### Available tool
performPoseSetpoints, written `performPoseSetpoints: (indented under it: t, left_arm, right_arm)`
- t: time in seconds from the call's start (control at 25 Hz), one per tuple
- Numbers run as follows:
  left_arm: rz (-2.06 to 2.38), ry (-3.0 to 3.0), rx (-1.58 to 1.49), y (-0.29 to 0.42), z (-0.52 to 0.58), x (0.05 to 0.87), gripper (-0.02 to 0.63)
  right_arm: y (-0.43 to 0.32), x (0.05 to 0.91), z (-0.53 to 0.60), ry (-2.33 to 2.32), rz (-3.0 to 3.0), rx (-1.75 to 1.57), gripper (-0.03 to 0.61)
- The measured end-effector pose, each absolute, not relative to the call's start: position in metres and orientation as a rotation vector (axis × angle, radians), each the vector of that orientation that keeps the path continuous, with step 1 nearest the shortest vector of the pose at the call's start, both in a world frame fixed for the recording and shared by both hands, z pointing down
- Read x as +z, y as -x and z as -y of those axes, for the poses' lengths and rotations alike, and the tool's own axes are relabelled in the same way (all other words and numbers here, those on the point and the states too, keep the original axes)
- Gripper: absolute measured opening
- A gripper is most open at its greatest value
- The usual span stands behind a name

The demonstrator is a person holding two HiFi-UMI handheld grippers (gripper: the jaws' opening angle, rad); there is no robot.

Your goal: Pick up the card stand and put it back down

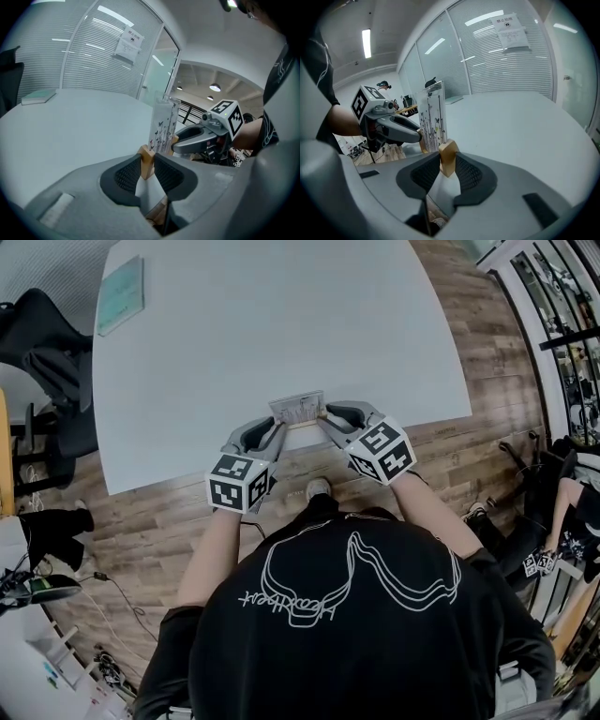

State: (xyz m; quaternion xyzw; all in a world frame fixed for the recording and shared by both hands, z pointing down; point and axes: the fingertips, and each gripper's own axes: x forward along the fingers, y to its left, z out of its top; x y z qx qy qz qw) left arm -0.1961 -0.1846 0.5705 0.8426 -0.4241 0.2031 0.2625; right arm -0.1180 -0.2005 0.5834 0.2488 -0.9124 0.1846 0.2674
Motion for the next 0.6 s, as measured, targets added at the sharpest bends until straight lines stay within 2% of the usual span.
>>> performPoseSetpoints:
  t: [0.6]
  left_arm:
    - [1.176,-2.254,0.532,0.1954,0.1865,0.5684,0.092]
  right_arm:
    - [0.1168,0.5818,0.2037,-0.711,2.470,0.522,0.095]
